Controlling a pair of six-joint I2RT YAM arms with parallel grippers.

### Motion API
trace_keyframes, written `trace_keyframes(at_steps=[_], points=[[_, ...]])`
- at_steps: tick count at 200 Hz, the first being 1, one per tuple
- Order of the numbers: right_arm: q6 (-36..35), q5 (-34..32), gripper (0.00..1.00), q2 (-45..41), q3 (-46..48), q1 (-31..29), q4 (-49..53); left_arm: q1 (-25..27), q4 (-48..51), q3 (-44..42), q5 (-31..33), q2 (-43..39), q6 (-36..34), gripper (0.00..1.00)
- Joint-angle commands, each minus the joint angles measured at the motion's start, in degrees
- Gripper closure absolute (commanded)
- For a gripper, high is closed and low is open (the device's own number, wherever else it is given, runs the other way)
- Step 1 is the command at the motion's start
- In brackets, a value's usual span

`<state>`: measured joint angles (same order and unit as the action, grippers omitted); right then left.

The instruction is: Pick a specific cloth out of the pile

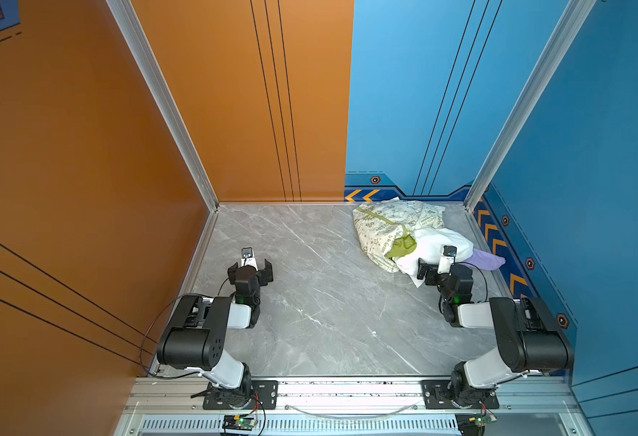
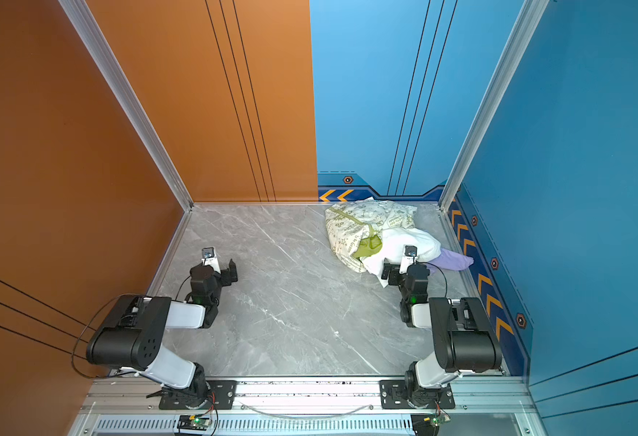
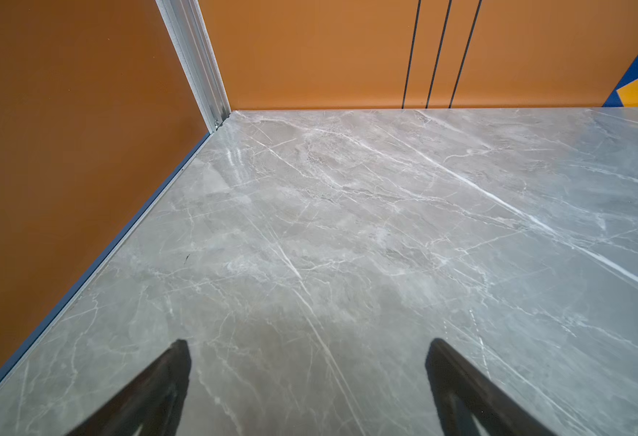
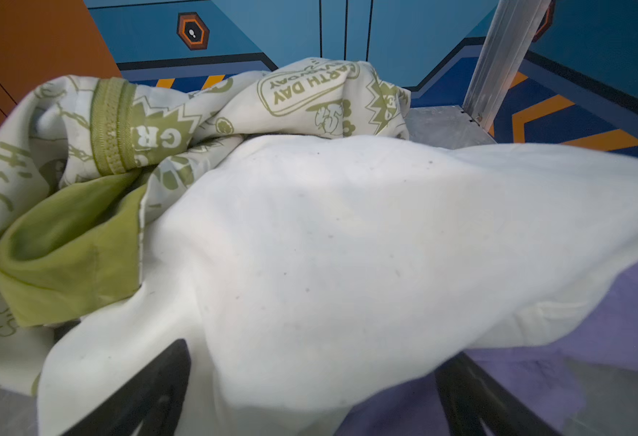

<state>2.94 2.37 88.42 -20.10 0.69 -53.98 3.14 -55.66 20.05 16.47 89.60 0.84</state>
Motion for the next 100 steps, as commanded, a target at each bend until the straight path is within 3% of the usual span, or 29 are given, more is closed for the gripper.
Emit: trace_keyframes(at_steps=[1,100], points=[[0.29,-1.29,0.00,0.28,-0.91,-0.42,0.89,0.45,0.47,0.85,-0.56,0.22,-1.06,0.02],[1.14,-4.77,0.00,0.26,-1.26,-0.68,1.77,0.03,0.64,0.93,-1.52,0.30,-0.99,0.02]])
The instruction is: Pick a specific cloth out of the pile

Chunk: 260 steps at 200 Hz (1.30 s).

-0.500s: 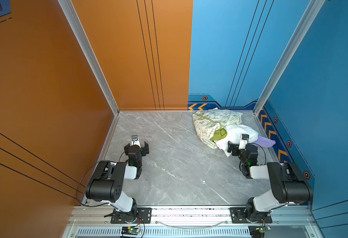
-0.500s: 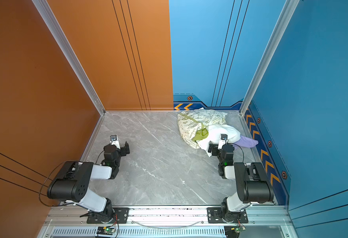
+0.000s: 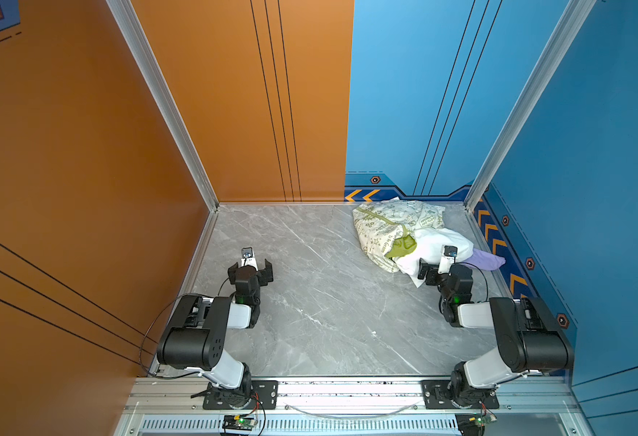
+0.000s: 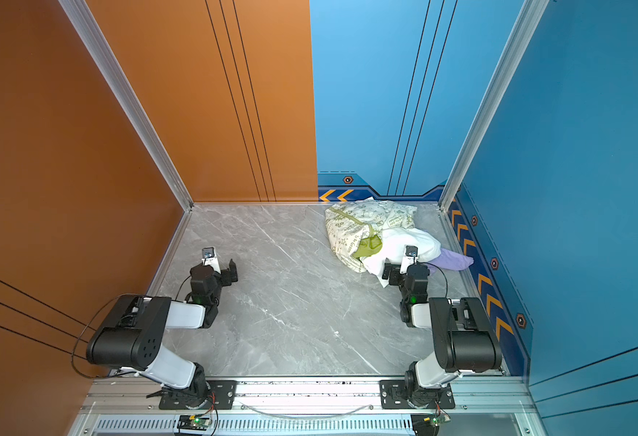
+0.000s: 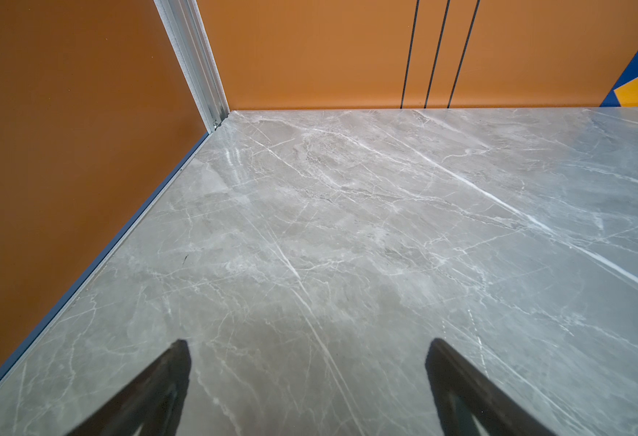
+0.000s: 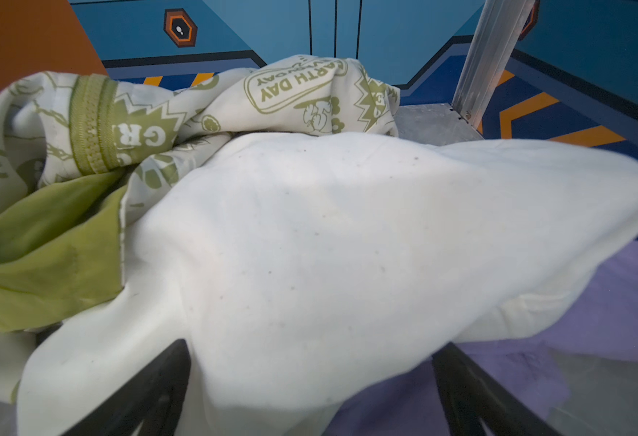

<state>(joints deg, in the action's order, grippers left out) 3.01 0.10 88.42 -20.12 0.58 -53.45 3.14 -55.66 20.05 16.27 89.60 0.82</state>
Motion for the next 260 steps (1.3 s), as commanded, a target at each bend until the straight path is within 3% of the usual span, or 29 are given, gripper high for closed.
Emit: trace_keyframes(at_steps=[1,100,127,168,190,223,260], points=[[1.10,-2.53,0.00,0.26,-1.24,-0.58,1.24,0.03,0.64,0.94,-1.28,0.30,-0.94,0.02],[1.14,-5.94,0.00,0.02,-1.07,-1.37,1.09,-0.49,0.64,0.81,-2.38,0.13,-0.73,0.02],[1.57,-8.39,0.00,-4.74,0.57,-1.80,1.81,-0.68,0.65,0.17,-3.18,-1.62,-0.87,0.02],[2.81,-9.18,0.00,-24.56,-1.34,-2.33,23.39,1.82,5.07,-2.42,-1.84,-12.97,-3.52,0.02],[4.03,-9.29,0.00,-35.93,-4.03,-2.56,35.41,4.16,18.58,0.79,-1.25,-21.83,-3.34,0.02],[7.06,-11.55,0.00,-46.19,-9.93,-2.22,49.47,5.70,36.26,7.50,-9.41,-32.25,-4.83,0.02],[13.68,-8.69,0.00,-44.19,-18.46,2.82,60.99,6.40,48.18,11.23,-22.92,-40.79,-8.01,0.02]])
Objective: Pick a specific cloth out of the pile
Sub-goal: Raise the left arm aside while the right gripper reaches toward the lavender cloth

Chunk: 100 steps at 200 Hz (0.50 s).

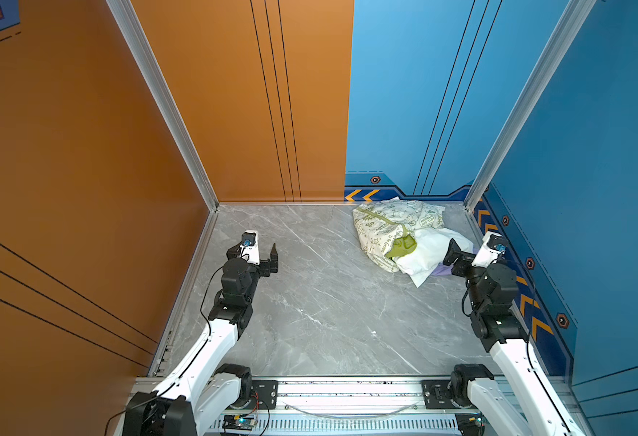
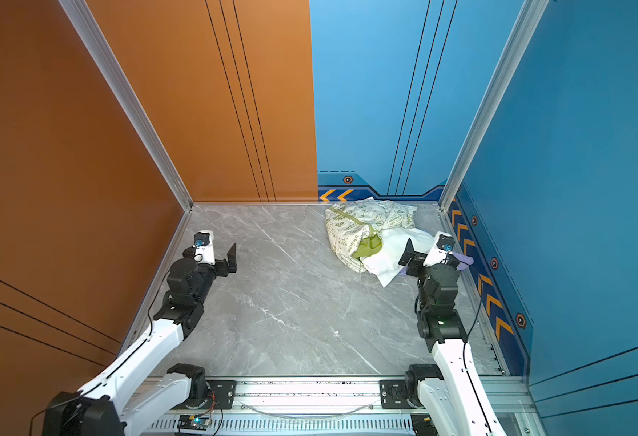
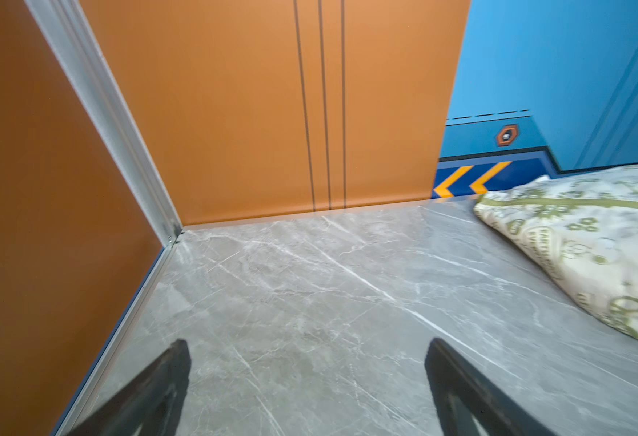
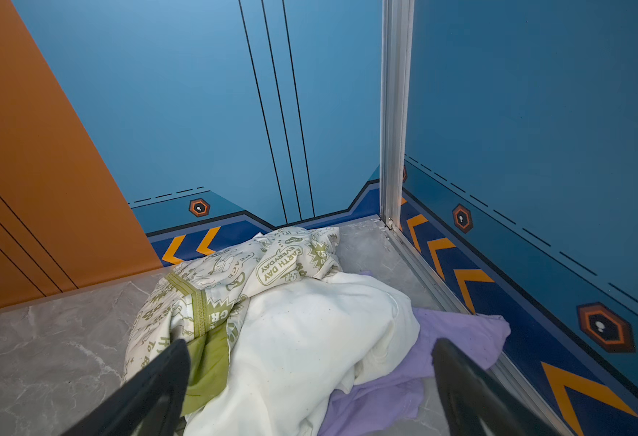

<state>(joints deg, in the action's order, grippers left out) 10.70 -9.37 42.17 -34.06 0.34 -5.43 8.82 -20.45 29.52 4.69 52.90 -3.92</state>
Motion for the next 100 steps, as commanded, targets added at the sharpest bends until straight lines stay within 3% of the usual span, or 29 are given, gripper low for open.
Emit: trace_keyframes(at_steps=[1,46,100], points=[[6.30,0.90,0.01,2.22,-4.69,3.29,13.24,0.74,13.15,1.77,-11.62,-4.33,-3.37,0.02],[17.57,8.21,0.13,11.55,-10.87,11.11,19.82,1.30,16.08,-0.46,-21.25,-11.27,-3.87,0.02],[27.23,11.87,0.34,17.76,-7.60,15.73,19.42,2.46,15.98,-3.05,-22.25,-12.76,-3.81,0.02]])
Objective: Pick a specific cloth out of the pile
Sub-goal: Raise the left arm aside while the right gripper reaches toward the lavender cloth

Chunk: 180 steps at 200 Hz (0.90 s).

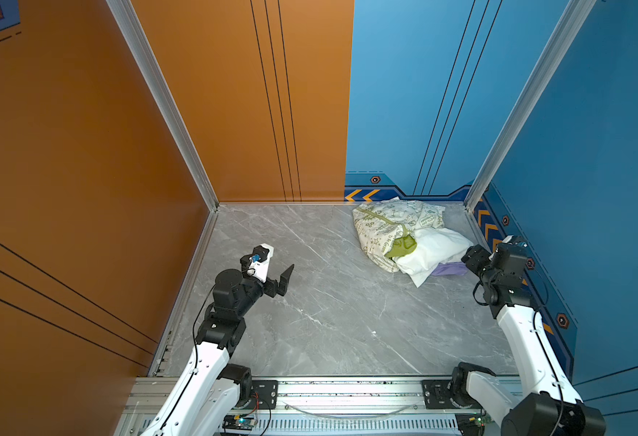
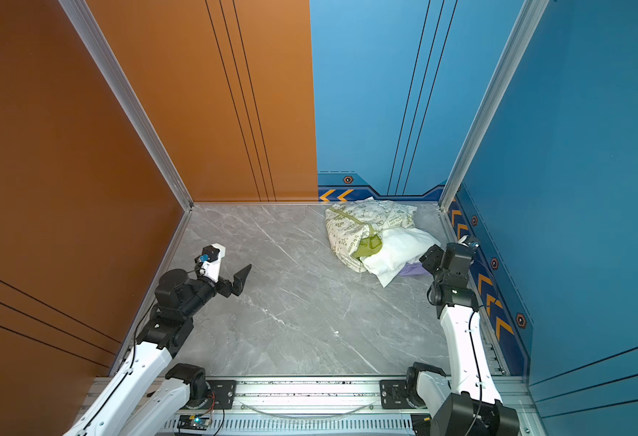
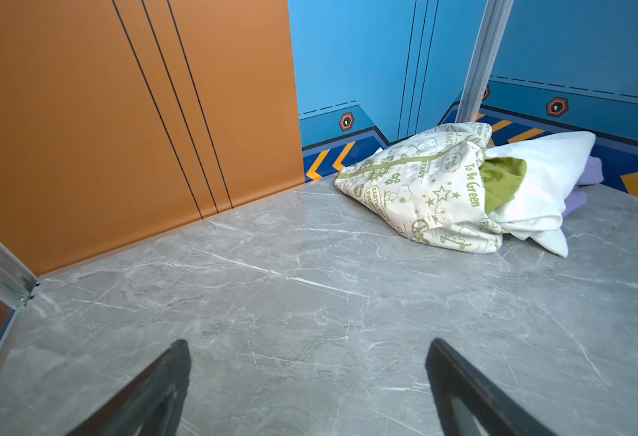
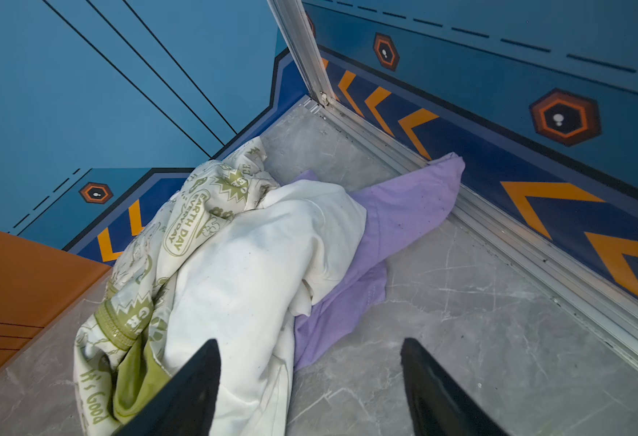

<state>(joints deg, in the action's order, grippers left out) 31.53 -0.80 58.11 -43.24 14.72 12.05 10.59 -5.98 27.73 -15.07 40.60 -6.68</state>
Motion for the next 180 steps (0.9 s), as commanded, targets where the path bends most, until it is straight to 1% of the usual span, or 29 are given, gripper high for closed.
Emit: trace_keyframes(at_steps=[1,19,32,82,118,147,180], points=[[6.51,3.37,0.34,1.96,1.67,1.40,1.88,0.67,1.50,-1.26,-2.45,-0.49,-1.10,0.02],[8.59,4.31,0.42,3.63,4.09,1.69,-0.26,1.02,1.50,-1.24,-2.16,-0.42,-1.09,0.02],[10.28,4.84,0.44,4.99,5.75,1.72,-2.39,1.19,1.50,-1.13,-2.15,-0.44,-1.32,0.02],[13.48,6.80,0.45,11.79,8.75,1.80,-9.59,1.32,1.52,-1.15,-1.86,-0.43,-1.32,0.02],[15.20,8.91,0.46,18.28,7.84,1.51,-12.89,1.45,1.54,-1.26,-1.54,-0.66,-1.33,0.02],[16.79,8.95,0.48,22.80,8.00,1.43,-15.48,1.54,1.54,-1.38,-0.97,-1.09,-1.33,0.02],[17.35,8.80,0.53,27.32,7.79,1.13,-19.03,1.60,1.54,-1.62,-0.75,-1.15,-1.39,0.02]])
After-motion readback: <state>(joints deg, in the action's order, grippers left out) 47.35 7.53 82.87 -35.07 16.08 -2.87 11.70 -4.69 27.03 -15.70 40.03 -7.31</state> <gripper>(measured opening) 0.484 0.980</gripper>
